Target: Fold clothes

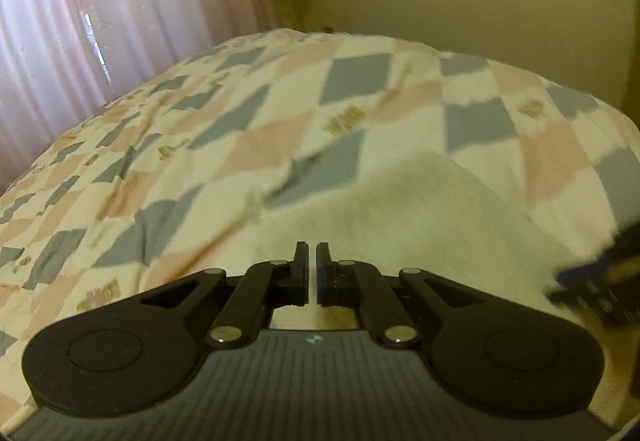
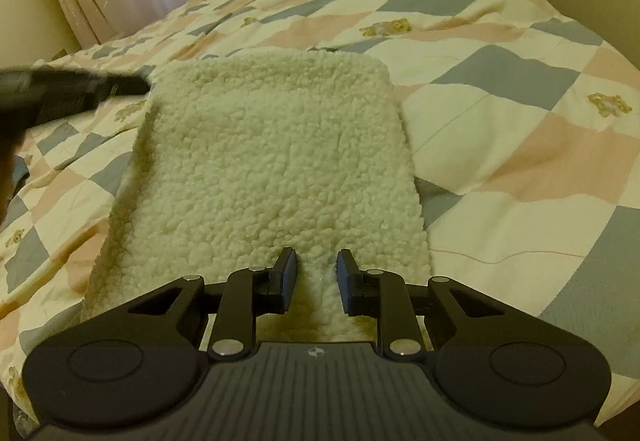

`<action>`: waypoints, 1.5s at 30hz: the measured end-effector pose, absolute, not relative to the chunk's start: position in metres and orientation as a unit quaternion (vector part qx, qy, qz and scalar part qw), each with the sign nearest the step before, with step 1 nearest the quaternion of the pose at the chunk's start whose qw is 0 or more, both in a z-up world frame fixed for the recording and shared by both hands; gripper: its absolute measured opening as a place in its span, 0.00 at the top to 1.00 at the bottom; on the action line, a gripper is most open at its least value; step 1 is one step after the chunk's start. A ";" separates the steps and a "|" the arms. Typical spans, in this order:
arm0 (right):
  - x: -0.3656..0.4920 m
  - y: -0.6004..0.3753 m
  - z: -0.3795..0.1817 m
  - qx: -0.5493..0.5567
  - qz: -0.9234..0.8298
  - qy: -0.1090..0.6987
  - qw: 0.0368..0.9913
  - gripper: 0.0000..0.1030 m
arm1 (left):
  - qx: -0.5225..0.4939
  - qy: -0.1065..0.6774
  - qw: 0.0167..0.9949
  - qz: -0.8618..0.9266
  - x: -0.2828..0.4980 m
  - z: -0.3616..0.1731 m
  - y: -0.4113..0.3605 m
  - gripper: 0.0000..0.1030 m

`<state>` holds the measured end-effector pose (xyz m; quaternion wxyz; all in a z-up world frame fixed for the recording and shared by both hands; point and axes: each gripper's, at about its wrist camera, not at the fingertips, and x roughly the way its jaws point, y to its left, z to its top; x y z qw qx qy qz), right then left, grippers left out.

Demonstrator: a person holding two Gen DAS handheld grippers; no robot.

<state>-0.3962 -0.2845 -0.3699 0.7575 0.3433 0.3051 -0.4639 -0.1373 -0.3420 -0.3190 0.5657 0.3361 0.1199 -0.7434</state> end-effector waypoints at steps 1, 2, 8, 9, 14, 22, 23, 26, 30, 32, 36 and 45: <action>-0.397 -0.285 -0.370 0.348 -0.466 0.304 0.755 0.78 | 0.347 0.122 0.563 -0.740 -0.137 -0.327 -0.354 0.99; -0.399 -0.288 -0.371 0.354 -0.468 0.302 0.751 0.78 | 0.360 0.125 0.559 -0.737 -0.138 -0.338 -0.364 0.99; -0.398 -0.292 -0.379 0.359 -0.471 0.299 0.748 0.77 | 0.429 0.059 0.547 -0.717 -0.160 -0.390 -0.368 1.00; -0.398 -0.293 -0.379 0.360 -0.470 0.301 0.747 0.77 | 0.425 0.063 0.550 -0.716 -0.159 -0.384 -0.366 1.00; -0.405 -0.299 -0.379 0.383 -0.464 0.295 0.742 0.76 | 0.371 0.135 0.570 -0.720 -0.137 -0.327 -0.339 1.00; -0.403 -0.304 -0.381 0.393 -0.462 0.299 0.737 0.69 | 0.371 0.244 0.533 -0.720 -0.143 -0.346 -0.276 0.99; -0.402 -0.304 -0.381 0.393 -0.459 0.301 0.737 0.69 | 0.374 0.249 0.536 -0.715 -0.144 -0.355 -0.274 1.00; -0.400 -0.305 -0.381 0.386 -0.457 0.308 0.740 0.68 | 0.355 0.277 0.547 -0.706 -0.139 -0.355 -0.280 1.00; -0.400 -0.307 -0.381 0.391 -0.456 0.308 0.738 0.68 | 0.336 0.269 0.548 -0.717 -0.138 -0.332 -0.270 1.00; -0.401 -0.306 -0.381 0.390 -0.456 0.308 0.738 0.68 | 0.327 0.272 0.535 -0.730 -0.140 -0.323 -0.262 1.00; -0.400 -0.306 -0.382 0.391 -0.455 0.306 0.739 0.67 | 0.346 0.277 0.503 -0.742 -0.156 -0.331 -0.240 0.99; -0.406 -0.308 -0.387 0.393 -0.451 0.305 0.741 0.63 | 0.359 0.268 0.526 -0.722 -0.167 -0.346 -0.226 1.00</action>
